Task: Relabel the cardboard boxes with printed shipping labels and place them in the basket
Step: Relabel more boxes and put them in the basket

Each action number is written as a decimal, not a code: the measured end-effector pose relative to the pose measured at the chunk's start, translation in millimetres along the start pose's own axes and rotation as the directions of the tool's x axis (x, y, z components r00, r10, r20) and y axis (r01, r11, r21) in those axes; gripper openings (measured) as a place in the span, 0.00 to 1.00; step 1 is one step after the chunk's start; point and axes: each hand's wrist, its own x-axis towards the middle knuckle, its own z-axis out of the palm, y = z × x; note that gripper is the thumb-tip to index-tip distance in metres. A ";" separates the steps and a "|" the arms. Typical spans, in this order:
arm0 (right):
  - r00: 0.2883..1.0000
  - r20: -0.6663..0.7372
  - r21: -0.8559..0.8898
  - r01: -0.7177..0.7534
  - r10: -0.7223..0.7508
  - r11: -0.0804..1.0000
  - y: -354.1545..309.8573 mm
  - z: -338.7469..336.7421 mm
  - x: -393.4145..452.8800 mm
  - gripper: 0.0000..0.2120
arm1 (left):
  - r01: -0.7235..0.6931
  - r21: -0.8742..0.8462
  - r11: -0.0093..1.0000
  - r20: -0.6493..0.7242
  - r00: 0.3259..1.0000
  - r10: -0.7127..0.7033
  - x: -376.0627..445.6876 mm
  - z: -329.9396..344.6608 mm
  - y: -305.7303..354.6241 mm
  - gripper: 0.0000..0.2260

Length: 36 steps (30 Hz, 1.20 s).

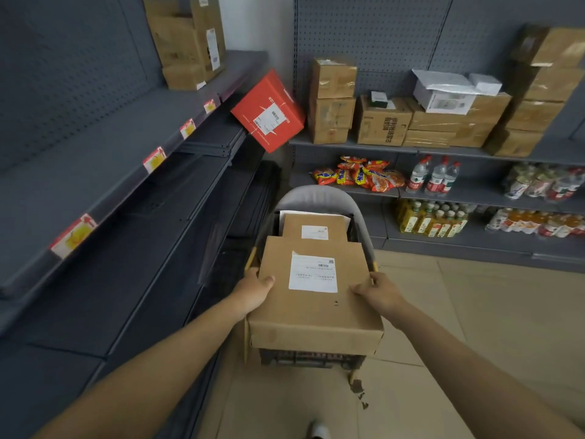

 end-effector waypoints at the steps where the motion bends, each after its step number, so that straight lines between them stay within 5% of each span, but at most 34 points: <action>1: 1.000 0.009 0.006 -0.008 0.008 1.000 -3.8 -2.2 15.8 0.35 | 0.000 0.003 1.000 -0.004 1.000 0.000 12.4 0.6 8.5 0.23; 6: 0.999 0.042 0.099 -0.016 0.012 0.995 -29.2 -14.7 78.0 0.27 | -0.022 0.001 1.000 0.001 1.000 0.022 67.3 -3.8 43.0 0.23; 16: 0.981 -0.013 0.284 -0.183 0.194 0.941 -47.5 3.4 138.3 0.36 | 0.012 -0.079 0.997 0.054 0.999 -0.007 148.9 -0.8 18.9 0.28; 21: 0.933 0.180 0.303 -0.353 0.311 0.885 -29.9 10.8 156.3 0.23 | 0.051 0.001 0.999 0.212 0.976 -0.050 176.4 4.7 2.7 0.39; 26: 0.881 0.340 0.381 -0.449 0.330 0.808 -12.2 21.4 161.6 0.16 | 0.209 -0.070 0.975 0.310 0.934 -0.178 194.6 10.7 -8.9 0.27; 30: 0.862 0.398 0.327 -0.452 0.313 0.830 7.8 33.4 172.9 0.18 | 0.481 -0.539 0.692 0.373 0.872 -0.316 199.7 18.5 -21.5 0.23; 33: 0.783 0.522 0.298 -0.539 0.338 0.788 19.2 31.1 183.6 0.25 | 0.492 -0.670 0.557 0.424 0.869 -0.257 206.8 23.0 -31.8 0.22; 36: 0.806 0.490 0.436 -0.556 0.331 0.708 25.4 31.5 194.1 0.25 | 0.531 -0.668 0.522 0.453 0.846 -0.280 215.5 31.3 -37.7 0.27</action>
